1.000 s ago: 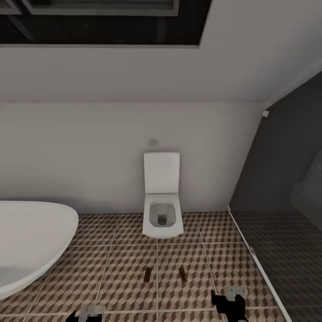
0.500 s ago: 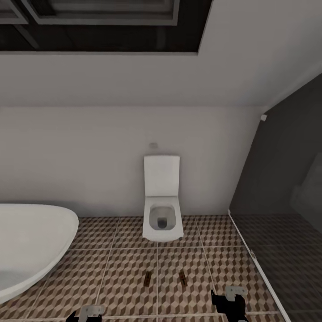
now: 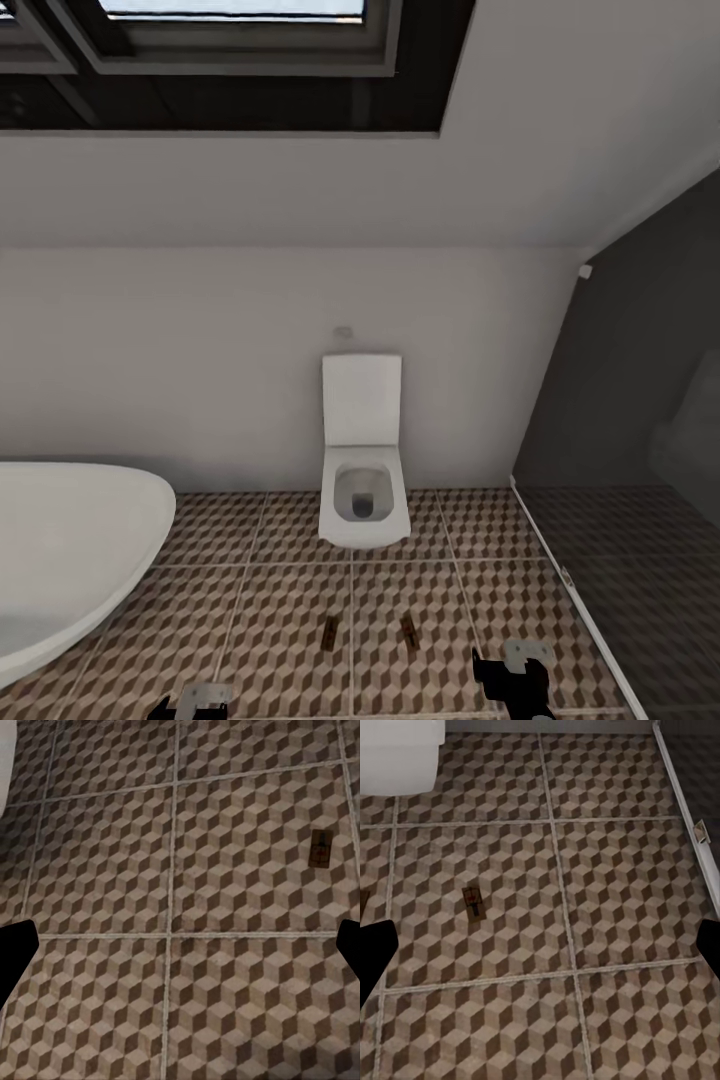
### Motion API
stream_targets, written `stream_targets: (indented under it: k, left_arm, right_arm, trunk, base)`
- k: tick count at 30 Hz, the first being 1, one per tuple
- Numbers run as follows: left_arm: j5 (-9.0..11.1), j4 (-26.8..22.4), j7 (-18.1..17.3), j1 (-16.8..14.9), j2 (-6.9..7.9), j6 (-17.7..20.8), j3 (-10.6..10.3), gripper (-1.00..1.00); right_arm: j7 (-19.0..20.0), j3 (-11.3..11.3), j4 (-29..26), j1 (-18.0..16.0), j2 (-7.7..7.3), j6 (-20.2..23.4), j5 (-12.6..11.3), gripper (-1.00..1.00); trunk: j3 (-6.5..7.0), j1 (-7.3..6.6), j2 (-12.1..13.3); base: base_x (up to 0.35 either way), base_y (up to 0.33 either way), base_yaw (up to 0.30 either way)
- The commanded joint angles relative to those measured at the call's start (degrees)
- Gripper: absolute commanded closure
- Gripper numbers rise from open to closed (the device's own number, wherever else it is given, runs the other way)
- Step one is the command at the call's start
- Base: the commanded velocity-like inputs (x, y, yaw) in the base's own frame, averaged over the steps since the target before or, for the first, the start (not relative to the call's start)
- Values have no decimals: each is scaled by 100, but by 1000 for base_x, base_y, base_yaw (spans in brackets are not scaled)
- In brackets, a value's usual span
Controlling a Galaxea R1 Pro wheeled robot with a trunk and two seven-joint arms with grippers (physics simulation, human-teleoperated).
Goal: Take the four mousetraps from the cabinet in the bathroom and place them on the bathroom floor. Make sure all four end up on the same floor surface, and ensure that at least two of them are either under or directly next to the same bathroom sink.
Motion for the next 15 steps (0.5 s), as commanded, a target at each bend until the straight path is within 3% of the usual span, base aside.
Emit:
stream_targets:
  k: [1, 15]
  left_arm:
    - [16, 14, 16, -7, -4, -19, -47, -100]
    - [17, 14, 17, -7, -4, -19, -47, -100]
  right_arm:
    - [-7, 51, 5, -5, 0, -18, -59, -100]
    - [-13, 51, 5, -5, 0, -18, -59, -100]
  trunk:
    - [-3, 4, -12]
    - [120, 4, -12]
  base:
    - [0, 0, 0]
    - [0, 0, 0]
